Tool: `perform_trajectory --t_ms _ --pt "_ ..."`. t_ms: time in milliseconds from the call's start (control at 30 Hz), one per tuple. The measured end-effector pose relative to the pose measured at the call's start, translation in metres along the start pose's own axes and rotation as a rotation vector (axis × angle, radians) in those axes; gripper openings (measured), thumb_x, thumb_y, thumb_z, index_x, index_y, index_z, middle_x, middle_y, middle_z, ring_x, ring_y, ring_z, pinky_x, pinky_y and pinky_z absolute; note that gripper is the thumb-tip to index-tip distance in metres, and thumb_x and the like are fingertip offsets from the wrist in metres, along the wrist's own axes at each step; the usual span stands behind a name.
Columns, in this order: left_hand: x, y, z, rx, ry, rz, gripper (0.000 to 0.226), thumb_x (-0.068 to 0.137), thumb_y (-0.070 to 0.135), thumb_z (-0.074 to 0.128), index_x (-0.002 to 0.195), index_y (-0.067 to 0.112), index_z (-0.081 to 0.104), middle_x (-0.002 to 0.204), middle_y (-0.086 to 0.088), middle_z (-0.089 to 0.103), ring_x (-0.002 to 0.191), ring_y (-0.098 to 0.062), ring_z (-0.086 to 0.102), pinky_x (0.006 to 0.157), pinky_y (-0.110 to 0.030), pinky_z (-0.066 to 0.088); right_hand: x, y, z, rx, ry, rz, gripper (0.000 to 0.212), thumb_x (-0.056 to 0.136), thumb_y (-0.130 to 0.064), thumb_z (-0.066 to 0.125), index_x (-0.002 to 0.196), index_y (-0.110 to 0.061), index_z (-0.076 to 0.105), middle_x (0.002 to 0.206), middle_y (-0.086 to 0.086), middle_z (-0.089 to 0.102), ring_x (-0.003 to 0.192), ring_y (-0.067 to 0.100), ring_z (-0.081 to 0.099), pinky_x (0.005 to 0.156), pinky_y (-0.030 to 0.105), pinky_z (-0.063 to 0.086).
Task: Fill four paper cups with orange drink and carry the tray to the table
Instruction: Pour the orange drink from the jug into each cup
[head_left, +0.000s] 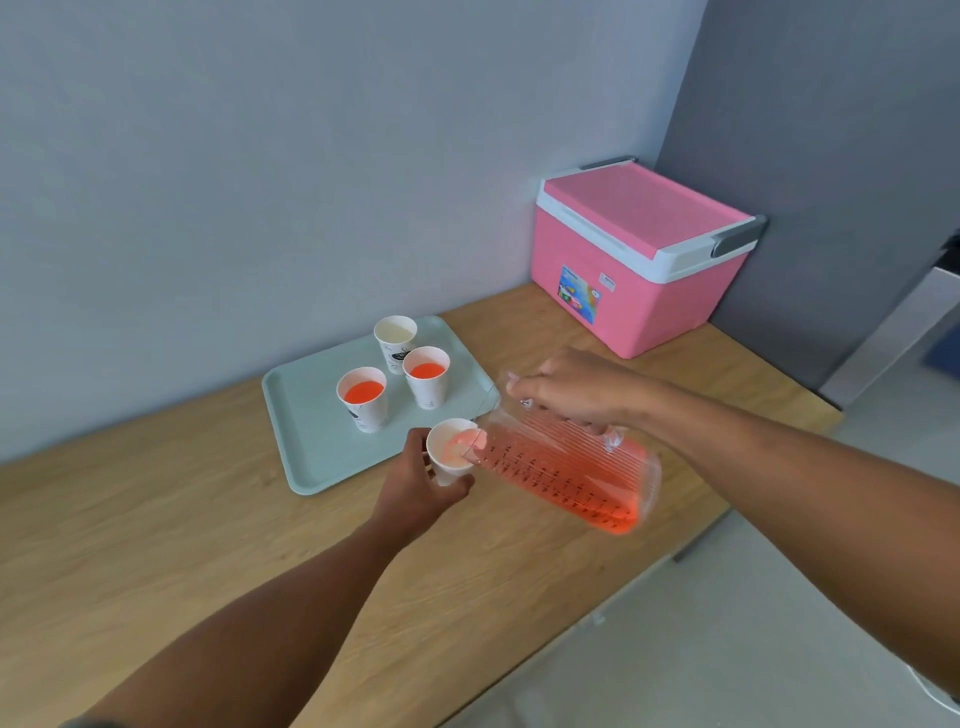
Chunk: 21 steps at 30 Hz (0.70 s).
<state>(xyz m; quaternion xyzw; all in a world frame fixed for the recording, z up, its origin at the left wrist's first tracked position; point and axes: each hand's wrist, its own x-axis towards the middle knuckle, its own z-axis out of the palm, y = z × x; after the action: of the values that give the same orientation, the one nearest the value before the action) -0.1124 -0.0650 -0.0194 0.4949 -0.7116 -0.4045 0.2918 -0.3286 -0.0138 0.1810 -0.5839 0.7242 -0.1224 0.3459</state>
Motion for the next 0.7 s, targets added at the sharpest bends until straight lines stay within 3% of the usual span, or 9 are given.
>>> perform_trajectory --t_ms 233,533,700 --pt "0.011 0.0 0.006 0.043 -0.011 0.03 0.07 0.068 0.037 0.09 0.12 0.029 0.045 0.109 0.016 0.062 0.097 -0.005 0.061 0.076 -0.018 0.05 0.002 0.004 -0.004 -0.038 -0.012 0.024 0.034 0.098 -0.049 0.054 0.084 -0.018 0.058 0.068 0.007 0.044 0.048 0.021 0.035 0.04 0.023 0.03" --pt "0.014 -0.002 0.017 0.03 -0.075 0.067 0.07 0.068 0.032 0.091 0.121 0.027 0.045 0.112 0.009 0.063 0.098 -0.01 0.063 0.074 -0.015 0.048 0.0 0.011 -0.007 0.03 0.02 0.066 0.051 0.099 -0.043 0.055 0.053 -0.022 0.052 0.054 0.0 0.038 0.038 0.016 0.027 0.041 0.024 0.025" --pt "0.018 0.002 0.02 0.026 -0.098 0.09 0.069 0.068 0.029 0.091 0.119 0.028 0.044 0.109 0.012 0.062 0.096 -0.003 0.062 0.071 -0.011 0.047 -0.002 0.011 -0.009 0.075 0.023 0.092 0.032 0.099 -0.039 0.056 0.074 -0.021 0.051 0.053 -0.002 0.036 0.037 0.014 0.026 0.04 0.022 0.024"
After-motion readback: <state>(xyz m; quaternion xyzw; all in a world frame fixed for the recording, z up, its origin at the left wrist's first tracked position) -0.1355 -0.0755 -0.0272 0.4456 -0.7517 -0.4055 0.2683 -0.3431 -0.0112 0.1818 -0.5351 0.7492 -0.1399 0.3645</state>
